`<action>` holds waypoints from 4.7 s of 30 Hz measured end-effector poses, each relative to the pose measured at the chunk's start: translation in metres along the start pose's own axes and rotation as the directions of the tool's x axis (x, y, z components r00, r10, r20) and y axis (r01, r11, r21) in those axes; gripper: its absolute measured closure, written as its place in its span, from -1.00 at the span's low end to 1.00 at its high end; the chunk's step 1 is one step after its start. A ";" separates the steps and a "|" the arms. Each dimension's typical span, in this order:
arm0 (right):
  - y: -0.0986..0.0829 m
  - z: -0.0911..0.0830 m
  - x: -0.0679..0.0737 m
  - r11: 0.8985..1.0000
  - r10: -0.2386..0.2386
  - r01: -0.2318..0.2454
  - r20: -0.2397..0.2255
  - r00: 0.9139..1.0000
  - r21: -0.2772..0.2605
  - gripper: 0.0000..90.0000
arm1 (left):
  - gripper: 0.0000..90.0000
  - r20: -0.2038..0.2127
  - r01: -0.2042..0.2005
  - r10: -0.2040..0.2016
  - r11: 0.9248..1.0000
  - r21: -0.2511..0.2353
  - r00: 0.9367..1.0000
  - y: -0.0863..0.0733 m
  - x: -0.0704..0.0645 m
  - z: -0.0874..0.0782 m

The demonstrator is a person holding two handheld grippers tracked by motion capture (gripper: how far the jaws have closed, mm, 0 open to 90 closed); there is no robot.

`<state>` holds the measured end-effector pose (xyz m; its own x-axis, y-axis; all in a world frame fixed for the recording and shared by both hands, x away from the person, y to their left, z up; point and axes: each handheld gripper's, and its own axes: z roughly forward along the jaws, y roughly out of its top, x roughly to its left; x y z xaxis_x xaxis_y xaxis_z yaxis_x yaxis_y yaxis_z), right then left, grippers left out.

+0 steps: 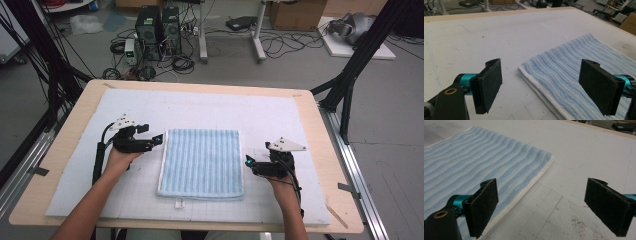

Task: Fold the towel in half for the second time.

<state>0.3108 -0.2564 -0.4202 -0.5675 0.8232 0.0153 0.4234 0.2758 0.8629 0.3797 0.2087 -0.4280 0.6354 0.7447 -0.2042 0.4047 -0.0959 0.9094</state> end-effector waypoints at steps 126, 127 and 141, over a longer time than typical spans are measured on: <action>0.071 0.080 -0.011 0.998 0.004 0.006 -0.163 0.987 0.058 0.84 | 0.86 0.124 -0.066 0.057 0.995 0.069 0.991 0.027 -0.004 0.019; 0.070 0.078 -0.010 0.998 0.002 0.007 -0.164 0.987 0.055 0.84 | 0.86 0.127 -0.065 0.057 0.996 0.064 0.990 0.026 -0.005 0.016; 0.046 0.048 0.016 0.999 -0.029 0.036 -0.173 0.984 0.038 0.84 | 0.87 0.152 -0.067 0.060 0.997 0.039 0.987 -0.007 -0.030 -0.015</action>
<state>0.3553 -0.2067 -0.4049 -0.6935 0.7162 0.0775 0.4293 0.3244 0.8429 0.3484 0.1970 -0.4231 0.7511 0.6286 -0.2016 0.3865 -0.1712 0.9063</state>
